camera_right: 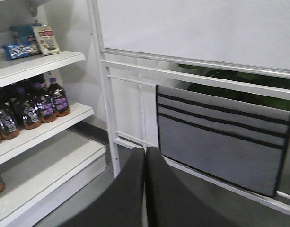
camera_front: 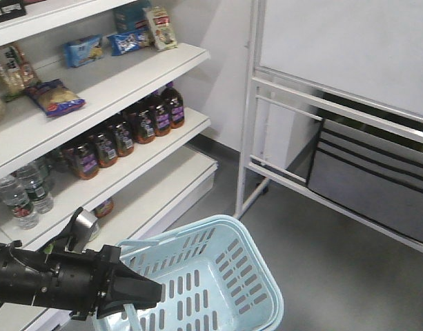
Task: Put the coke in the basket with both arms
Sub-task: 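Hold the basket while the base drives toward the snack shelves, then hold the basket while the base approaches the shelf with the red can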
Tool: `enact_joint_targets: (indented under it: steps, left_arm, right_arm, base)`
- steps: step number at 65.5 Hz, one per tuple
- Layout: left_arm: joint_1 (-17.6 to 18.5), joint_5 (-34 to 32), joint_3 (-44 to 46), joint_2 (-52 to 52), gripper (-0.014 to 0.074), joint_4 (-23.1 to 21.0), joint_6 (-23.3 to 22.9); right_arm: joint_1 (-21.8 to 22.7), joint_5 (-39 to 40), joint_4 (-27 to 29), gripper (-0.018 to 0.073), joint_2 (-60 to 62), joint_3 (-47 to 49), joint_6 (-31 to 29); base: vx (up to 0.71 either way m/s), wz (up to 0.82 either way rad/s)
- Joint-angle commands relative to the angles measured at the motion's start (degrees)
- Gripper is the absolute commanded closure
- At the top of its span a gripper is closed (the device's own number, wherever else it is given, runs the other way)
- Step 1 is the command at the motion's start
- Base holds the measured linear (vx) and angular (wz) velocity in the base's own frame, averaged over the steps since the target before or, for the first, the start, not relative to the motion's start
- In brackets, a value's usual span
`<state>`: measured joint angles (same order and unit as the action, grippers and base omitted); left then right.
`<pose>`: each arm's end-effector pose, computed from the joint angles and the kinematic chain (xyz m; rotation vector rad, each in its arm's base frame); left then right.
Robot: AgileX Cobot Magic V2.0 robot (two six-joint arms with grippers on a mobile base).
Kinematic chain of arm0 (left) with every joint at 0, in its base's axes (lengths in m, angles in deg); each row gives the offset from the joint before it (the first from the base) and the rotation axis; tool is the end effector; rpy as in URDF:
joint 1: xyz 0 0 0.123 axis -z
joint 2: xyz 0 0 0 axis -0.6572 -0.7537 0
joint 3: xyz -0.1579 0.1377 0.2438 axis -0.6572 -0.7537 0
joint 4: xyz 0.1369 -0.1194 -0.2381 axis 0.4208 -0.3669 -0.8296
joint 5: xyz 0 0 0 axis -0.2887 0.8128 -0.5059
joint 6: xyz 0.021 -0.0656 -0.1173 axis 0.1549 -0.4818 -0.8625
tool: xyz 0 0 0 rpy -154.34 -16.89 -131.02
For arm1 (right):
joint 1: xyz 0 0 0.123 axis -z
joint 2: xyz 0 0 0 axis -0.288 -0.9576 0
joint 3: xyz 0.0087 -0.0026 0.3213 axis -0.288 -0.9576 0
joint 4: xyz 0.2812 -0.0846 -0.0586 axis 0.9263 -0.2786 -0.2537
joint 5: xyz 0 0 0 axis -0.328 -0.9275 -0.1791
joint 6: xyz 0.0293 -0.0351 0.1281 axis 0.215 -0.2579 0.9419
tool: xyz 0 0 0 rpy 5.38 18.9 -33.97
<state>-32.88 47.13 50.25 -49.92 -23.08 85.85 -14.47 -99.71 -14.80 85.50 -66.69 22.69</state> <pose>0.2448 -0.1587 0.1515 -0.1327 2.5633 -1.7168 0.1120 -0.0064 0.1789 0.0700 1.6987 -0.0193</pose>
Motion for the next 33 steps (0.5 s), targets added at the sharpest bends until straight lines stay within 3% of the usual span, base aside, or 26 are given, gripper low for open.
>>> enact_joint_targets:
  steps: [1,33]
  left_arm:
    - [0.29,4.88,0.90,2.04,0.0603,-3.68,0.24]
    - [0.29,4.88,0.90,2.04,0.0603,-3.68,0.24]
  right_arm:
    - [0.28,4.16,-0.38,0.0569,-0.78,-0.32,-0.54]
    - [0.28,4.16,-0.38,0.0569,-0.78,-0.32,-0.54]
  base:
    - [0.14,0.56]
    - [0.13,0.50]
